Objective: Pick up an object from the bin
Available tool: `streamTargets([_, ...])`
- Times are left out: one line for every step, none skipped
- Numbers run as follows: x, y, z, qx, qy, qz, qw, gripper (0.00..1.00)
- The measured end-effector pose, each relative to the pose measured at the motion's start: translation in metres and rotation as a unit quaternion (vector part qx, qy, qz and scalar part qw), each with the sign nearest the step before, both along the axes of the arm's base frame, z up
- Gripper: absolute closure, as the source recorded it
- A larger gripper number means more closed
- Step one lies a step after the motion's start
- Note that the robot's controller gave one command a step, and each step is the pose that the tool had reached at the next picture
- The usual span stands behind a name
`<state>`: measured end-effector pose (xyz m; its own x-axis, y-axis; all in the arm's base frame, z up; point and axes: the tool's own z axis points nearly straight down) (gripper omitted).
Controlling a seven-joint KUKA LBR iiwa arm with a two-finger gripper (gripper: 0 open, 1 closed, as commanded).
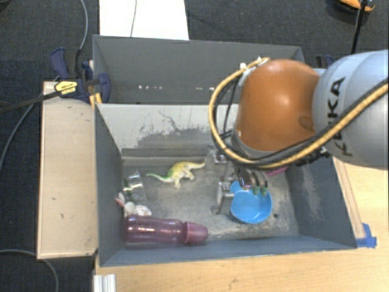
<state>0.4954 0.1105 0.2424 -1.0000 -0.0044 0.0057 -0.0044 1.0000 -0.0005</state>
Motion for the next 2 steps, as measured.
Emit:
streamTargets([0.002, -0.001, 0.004, 0.001, -0.0042, -0.002, 1.0000, 0.00])
streamTargets([0.032, -0.036, -0.044, 0.001, -0.0056, 0.016, 0.9999, 0.00])
